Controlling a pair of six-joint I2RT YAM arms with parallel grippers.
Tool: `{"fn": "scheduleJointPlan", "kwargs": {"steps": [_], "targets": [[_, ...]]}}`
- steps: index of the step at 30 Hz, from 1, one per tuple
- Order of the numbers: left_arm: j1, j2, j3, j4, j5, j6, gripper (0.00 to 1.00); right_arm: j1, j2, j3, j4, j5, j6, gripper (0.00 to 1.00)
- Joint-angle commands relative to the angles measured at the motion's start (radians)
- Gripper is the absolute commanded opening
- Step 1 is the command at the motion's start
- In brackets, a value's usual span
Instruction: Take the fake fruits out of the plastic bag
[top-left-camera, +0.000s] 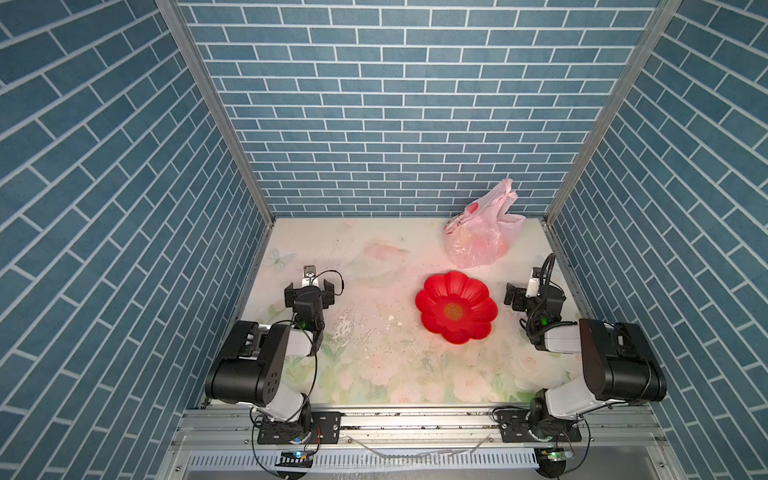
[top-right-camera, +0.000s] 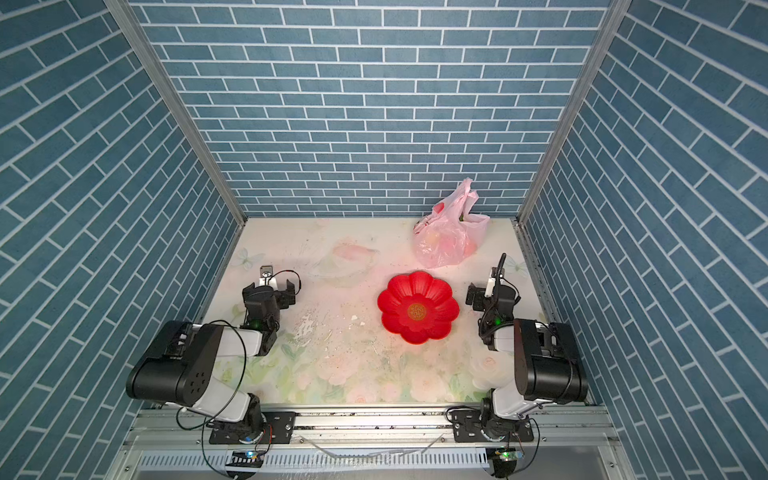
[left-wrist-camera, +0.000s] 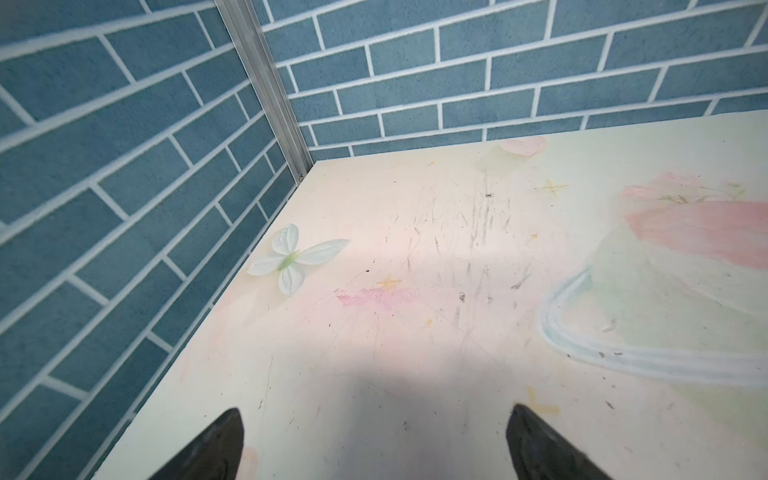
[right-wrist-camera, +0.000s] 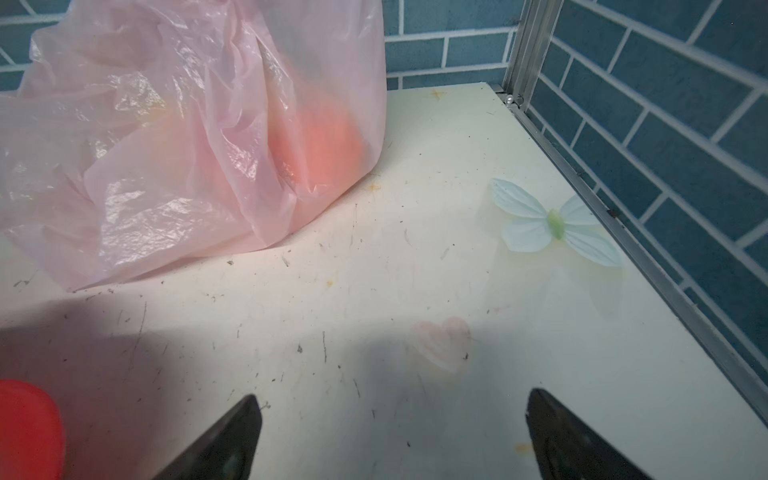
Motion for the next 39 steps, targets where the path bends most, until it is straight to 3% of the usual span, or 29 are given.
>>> {"fn": "scheduleJointPlan", "kwargs": {"steps": [1, 39], "targets": [[0.007, -0.001, 0.011, -0.002, 0.003, -0.005, 0.99, -0.002, 0.010, 0.031, 0.016, -0.009, -0.034, 0.99], [0.007, -0.001, 0.012, -0.004, 0.004, -0.005, 0.99, -0.002, 0.011, 0.032, 0.013, 0.017, -0.022, 0.99]]}}
